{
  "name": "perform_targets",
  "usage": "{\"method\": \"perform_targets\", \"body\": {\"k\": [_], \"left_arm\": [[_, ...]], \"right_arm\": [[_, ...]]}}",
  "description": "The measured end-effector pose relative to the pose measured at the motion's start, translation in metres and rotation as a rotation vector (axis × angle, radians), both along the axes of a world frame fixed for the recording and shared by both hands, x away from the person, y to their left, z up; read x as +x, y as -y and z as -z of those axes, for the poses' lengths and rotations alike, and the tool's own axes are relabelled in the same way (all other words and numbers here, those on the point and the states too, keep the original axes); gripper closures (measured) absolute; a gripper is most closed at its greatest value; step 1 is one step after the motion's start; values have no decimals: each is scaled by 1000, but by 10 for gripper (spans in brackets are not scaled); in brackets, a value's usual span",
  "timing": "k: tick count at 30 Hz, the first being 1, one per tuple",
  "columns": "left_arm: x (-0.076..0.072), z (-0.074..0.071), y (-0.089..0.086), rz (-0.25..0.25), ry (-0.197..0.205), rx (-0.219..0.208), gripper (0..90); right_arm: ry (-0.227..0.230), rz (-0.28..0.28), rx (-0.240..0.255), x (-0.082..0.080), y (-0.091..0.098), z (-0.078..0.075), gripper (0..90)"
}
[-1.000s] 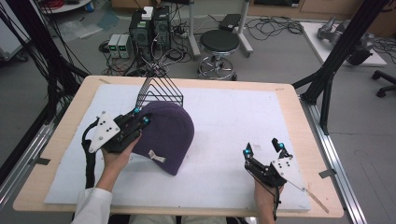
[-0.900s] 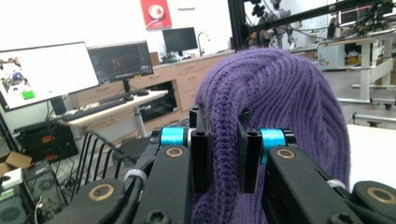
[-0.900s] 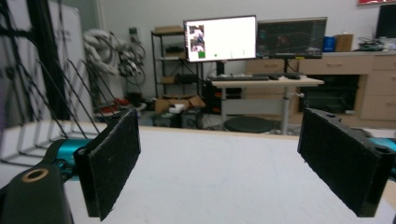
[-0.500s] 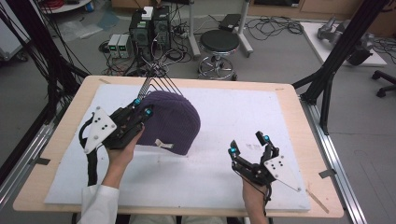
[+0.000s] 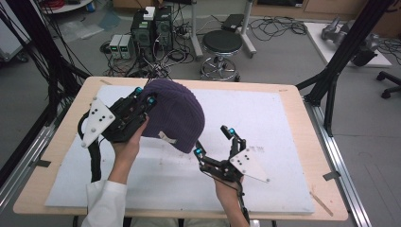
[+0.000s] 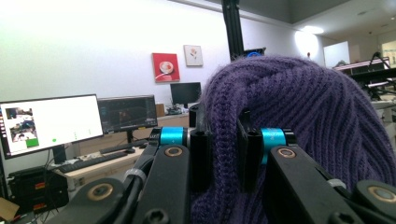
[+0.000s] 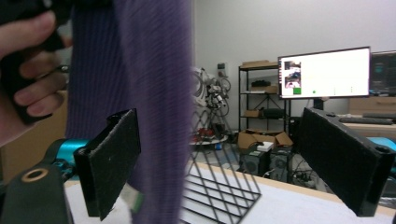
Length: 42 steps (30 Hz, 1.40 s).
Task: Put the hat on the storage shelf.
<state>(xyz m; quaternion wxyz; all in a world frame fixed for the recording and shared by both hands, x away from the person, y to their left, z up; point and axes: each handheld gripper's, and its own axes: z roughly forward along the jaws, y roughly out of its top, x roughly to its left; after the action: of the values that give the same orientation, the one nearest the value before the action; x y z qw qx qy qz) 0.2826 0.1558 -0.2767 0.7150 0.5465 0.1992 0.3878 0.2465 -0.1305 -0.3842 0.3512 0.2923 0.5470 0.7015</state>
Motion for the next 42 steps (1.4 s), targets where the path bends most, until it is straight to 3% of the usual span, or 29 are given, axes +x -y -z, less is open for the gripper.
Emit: {"method": "perform_targets", "body": {"k": [5, 9, 10, 12, 13, 14, 15, 16, 21, 30, 32, 42], "left_arm": [[1, -1, -1, 0, -3, -28, 792], [3, -1, -2, -2, -3, -39, 792], [3, -1, -2, 0, -6, -41, 793], [5, -1, -4, -5, -7, -44, 792], [6, -2, -5, -4, -10, -43, 792], [8, -2, -7, -9, -13, -39, 792], [8, -2, -9, -12, -14, -36, 792], [9, -2, -12, -14, -14, -34, 792], [13, -7, -31, -13, -5, -23, 792], [23, -21, -52, -54, 30, 58, 792], [31, -26, -57, -69, 35, 77, 791], [66, -45, -72, -73, 25, 77, 793]], "right_arm": [[-12, 4, -4, 7, -18, 3, 130], [-27, -12, 5, 18, -29, 1, 225], [-26, -31, 6, 22, -34, -1, 342], [-25, -53, -21, 24, -40, -5, 488], [-25, -53, -21, 24, -40, -5, 488], [-7, -51, -80, 28, -49, -10, 639], [-7, -51, -80, 28, -49, -10, 639], [0, -47, -101, 31, -52, -16, 723], [-7, -37, -119, 43, -56, -31, 767], [-53, -62, -204, 65, -62, -58, 785], [-61, -63, -211, 72, -64, -64, 786], [-65, -24, -222, 96, -81, -86, 787]]}}
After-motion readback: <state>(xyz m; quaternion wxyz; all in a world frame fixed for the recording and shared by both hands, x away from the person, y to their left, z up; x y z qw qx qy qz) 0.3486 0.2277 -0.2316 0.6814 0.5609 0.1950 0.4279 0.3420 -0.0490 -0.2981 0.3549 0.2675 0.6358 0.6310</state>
